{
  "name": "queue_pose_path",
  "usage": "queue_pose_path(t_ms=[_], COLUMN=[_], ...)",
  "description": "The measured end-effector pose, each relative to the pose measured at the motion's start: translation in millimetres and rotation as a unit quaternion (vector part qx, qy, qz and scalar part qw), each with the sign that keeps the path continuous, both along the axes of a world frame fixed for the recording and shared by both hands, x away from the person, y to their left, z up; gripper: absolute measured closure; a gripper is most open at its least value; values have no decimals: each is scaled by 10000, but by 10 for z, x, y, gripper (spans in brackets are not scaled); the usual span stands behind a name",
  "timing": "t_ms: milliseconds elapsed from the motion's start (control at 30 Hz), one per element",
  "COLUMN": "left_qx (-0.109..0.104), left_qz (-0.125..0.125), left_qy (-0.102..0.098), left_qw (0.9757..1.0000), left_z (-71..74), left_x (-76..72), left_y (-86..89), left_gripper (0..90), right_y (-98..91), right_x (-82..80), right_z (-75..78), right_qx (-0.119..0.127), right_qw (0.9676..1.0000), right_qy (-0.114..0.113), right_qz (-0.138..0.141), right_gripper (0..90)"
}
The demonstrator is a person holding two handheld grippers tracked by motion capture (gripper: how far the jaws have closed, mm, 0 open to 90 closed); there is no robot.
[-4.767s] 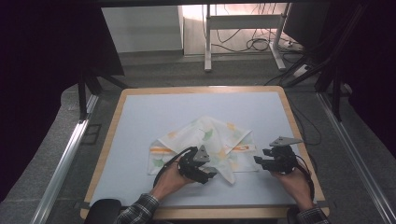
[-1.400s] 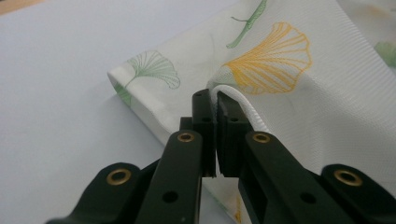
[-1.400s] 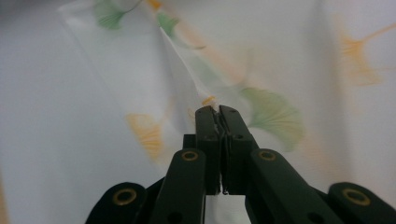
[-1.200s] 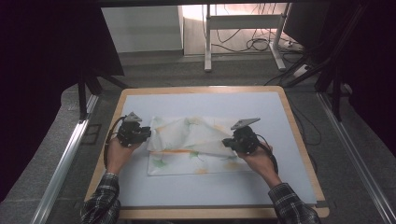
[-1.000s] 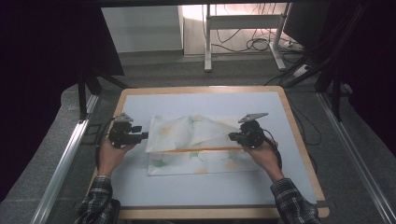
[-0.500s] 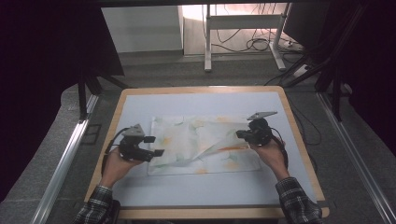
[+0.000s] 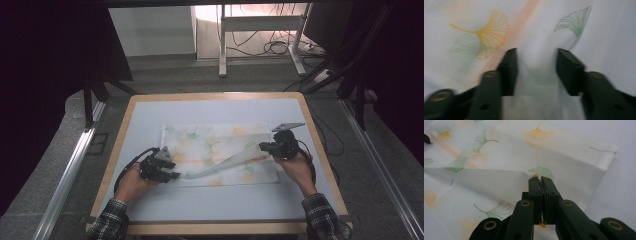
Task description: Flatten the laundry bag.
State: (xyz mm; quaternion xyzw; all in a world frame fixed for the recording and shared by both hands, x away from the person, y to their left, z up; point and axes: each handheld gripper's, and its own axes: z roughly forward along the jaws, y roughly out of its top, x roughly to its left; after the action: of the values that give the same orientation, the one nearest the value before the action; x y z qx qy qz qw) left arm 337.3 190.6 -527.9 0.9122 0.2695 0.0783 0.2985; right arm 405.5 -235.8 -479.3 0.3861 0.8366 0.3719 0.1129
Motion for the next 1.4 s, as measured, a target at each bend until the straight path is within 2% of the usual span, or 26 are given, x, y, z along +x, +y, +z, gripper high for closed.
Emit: queue_pose_path(t_ms=[33, 67, 100, 200, 267, 300, 333, 433, 500, 533, 567, 733, 767, 833, 900, 933, 967, 1067, 1100, 1133, 1167, 1233, 1400], left_qx=[19, 115, 115, 73, 26, -153, -153, -292, -319, -319, -300, -310, -345, -349, -368, -368, -351, -292, -273, -273, -279, -288, -359], left_qz=[52, 117, 117, 189, 313, 461, 461, 676, 789, 789, 823, 1054, 1109, 1224, 1404, 1404, 1466, 1578, 1667, 1667, 1797, 1838, 2216], left_qy=[12, 15, 15, -31, -197, -352, -352, -557, -635, -635, -659, -736, -737, -788, -834, -834, -835, -926, -979, -979, -996, -1009, -1137], left_qw=[10000, 9999, 9999, 9998, 9993, 9982, 9982, 9957, 9943, 9943, 9940, 9912, 9905, 9887, 9859, 9859, 9850, 9827, 9808, 9808, 9783, 9773, 9678], left_z=[7, 25, 25, 75, 157, 259, 259, 387, 461, 461, 483, 609, 631, 670, 707, 707, 715, 745, 767, 767, 809, 827, 943], left_x=[0, 16, 16, 40, 58, 88, 88, 178, 325, 325, 389, 757, 828, 952, 1109, 1109, 1154, 1293, 1394, 1394, 1513, 1549, 1771], left_y=[-6, -10, -10, 2, 31, 83, 83, 148, 166, 166, 164, 160, 162, 163, 150, 150, 140, 118, 108, 108, 102, 99, 69], left_gripper=[627, 816, 866, 886, 890, 890, 890, 890, 889, 888, 888, 886, 886, 886, 886, 887, 887, 888, 888, 888, 888, 888, 889], right_y=[0, -1, -1, -10, -18, -23, -28, -42, -59, -59, -67, -49, -49, -36, -21, -15, -15, 16, 37, 43, 50, 62, 112], right_x=[0, -9, -9, -4, 6, 20, 33, 77, 120, 120, 147, 355, 355, 444, 557, 597, 597, 727, 818, 865, 916, 973, 1153], right_z=[0, 1, 1, 23, 43, 61, 70, 114, 146, 146, 160, 270, 270, 321, 382, 400, 400, 434, 448, 451, 453, 460, 498], right_qx=[0, 2, 2, 18, 41, 50, 50, 46, 73, 73, 114, 180, 180, 183, 219, 229, 229, 177, 182, 218, 235, 254, 310], right_qw=[10000, 10000, 10000, 10000, 10000, 9999, 9999, 9999, 9998, 9998, 9997, 9992, 9992, 9990, 9986, 9984, 9984, 9980, 9976, 9973, 9971, 9968, 9957], right_qy=[0, 9, 9, -46, -62, -84, -107, -146, -151, -151, -164, -205, -205, -238, -283, -278, -278, -280, -274, -259, -259, -234, -257], right_qz=[0, 4, 4, 19, 12, -29, -16, -66, -111, -111, -132, -278, -278, -336, -402, -431, -431, -537, -607, -649, -681, -725, -839], right_gripper=[865, 865, 865, 865, 865, 866, 866, 866, 865, 865, 865, 865, 865, 866, 866, 866, 866, 866, 867, 867, 867, 867, 866])
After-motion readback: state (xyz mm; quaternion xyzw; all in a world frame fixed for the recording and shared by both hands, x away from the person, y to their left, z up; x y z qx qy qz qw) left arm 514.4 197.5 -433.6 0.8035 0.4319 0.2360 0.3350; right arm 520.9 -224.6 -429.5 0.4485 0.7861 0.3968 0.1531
